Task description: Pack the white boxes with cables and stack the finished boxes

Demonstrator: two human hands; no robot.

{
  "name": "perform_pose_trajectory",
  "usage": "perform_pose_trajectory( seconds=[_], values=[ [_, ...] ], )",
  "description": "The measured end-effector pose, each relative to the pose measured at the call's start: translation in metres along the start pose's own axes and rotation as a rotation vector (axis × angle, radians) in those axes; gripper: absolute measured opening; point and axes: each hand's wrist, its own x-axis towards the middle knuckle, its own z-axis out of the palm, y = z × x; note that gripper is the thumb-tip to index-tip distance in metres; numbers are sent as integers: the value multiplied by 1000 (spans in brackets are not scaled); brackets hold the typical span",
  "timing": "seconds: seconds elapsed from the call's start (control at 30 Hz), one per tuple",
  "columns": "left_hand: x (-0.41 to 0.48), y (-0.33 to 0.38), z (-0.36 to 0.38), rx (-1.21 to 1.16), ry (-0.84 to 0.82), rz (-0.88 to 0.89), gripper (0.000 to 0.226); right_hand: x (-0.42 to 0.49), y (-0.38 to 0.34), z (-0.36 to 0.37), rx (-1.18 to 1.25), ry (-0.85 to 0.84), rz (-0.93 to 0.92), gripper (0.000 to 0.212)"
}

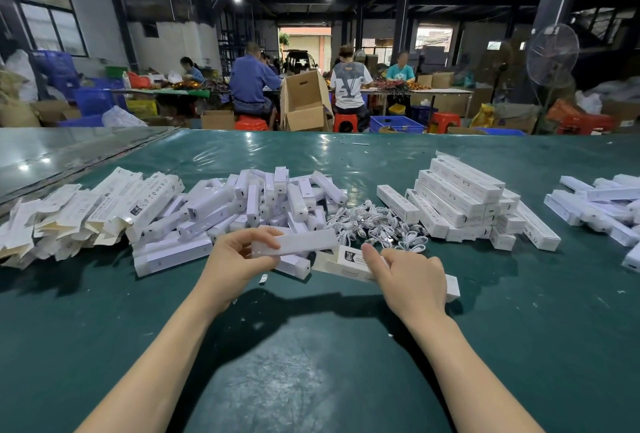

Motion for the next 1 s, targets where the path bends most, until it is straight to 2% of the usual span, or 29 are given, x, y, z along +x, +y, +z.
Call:
perform_pose_trajectory(
  seconds=[0.07,0.27,0.43,0.6,0.7,0.87,1.0],
  values=[
    [-2,2,2,-1,-45,-20,24,0,2,0,-27,13,37,60],
    [-3,5,0,154,-104,-33,42,1,7,-1,-99,8,74,65],
    [-5,12,0,283,-151,-29,45,1,7,-1,-103,-8,88,66],
    [-5,15,-4,282,-176,-37,44,1,6,1,-99,-5,59,65],
    [-6,17,1,227,-141,-35,47,1,6,2,-95,-14,49,64],
    [-7,20,7,117,-184,-41,49,1,2,-1,13,11,59,62],
    [-13,19,31,148,-131,-23,40,1,-4,-3,49,-38,-11,62]
  ],
)
